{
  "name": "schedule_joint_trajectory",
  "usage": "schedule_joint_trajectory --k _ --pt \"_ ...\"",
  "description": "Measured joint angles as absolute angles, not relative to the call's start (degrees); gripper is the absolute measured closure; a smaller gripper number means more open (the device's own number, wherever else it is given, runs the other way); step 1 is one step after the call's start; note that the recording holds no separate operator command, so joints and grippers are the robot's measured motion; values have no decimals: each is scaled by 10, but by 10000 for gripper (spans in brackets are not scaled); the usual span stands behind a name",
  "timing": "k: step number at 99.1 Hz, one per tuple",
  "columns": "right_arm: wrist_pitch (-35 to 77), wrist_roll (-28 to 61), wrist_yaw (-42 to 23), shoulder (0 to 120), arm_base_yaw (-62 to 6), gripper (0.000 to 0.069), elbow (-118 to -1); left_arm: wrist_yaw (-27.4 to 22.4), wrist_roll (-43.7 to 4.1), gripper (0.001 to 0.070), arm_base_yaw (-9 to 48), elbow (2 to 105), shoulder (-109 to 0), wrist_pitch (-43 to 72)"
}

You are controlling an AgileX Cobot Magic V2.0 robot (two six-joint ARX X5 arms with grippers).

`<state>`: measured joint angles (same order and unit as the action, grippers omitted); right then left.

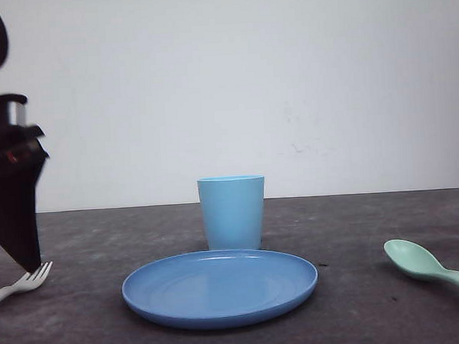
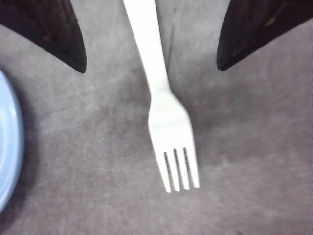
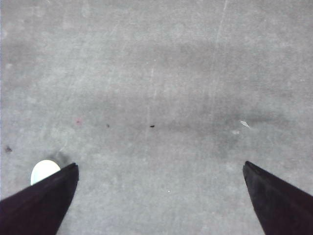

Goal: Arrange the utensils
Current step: 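Lower the left gripper onto the white fork and close it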

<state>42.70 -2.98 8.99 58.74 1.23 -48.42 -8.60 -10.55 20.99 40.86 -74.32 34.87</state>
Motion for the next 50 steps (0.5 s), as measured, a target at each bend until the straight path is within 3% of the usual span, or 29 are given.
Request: schedule_joint_trajectory --k 13,31,50 --pt "427 -30 90 587 12 12 -484 -61 -117 212 235 409 -763 338" --pt "427 -30 90 587 12 12 -484 -17 -128 304 259 409 -777 335" --pt "427 -30 90 587 12 12 -484 8 -134 318 269 411 -783 334"
